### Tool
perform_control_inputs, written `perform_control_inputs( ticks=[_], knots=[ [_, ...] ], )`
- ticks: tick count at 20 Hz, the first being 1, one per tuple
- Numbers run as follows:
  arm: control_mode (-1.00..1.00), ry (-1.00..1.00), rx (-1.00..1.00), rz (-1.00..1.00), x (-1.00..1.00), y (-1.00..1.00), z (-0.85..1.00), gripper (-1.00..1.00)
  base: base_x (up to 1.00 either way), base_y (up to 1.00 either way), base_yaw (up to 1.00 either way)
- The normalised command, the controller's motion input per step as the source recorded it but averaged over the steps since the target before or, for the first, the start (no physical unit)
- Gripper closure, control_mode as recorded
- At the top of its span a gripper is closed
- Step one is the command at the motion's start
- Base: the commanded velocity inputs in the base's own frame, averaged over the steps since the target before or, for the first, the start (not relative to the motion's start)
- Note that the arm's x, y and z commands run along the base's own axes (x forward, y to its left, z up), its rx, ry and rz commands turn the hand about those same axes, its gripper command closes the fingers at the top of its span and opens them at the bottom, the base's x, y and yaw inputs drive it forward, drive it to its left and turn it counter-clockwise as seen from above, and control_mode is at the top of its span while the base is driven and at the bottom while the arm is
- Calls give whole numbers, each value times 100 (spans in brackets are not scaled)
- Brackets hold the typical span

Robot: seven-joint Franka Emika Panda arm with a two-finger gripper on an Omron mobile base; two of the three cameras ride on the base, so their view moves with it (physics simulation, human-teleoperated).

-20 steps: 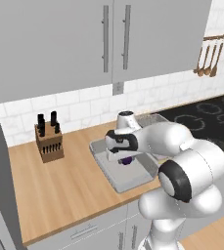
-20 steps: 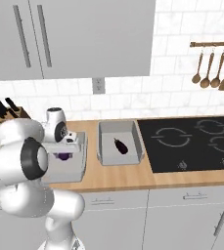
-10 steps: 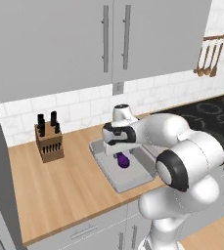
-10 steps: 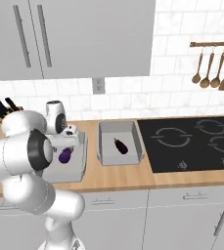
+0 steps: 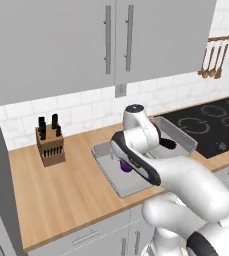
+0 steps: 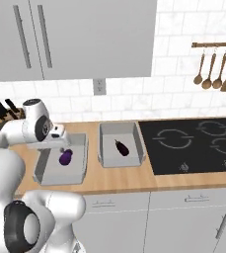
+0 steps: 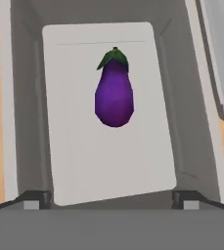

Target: Place one eggplant and one chicken drumstick in each tupperware on the nearby counter, to pack two identical lunches.

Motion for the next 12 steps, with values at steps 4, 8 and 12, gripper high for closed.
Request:
perform_control_inputs(
  ticks=[4,8,12],
  knots=[
    [100,-11,0,0,-50,-10,5,-100,-50,-25,-3],
    [100,0,0,0,0,0,0,-100,-100,-50,2],
    [100,0,0,0,0,0,0,-100,-100,-1,56]
  ],
)
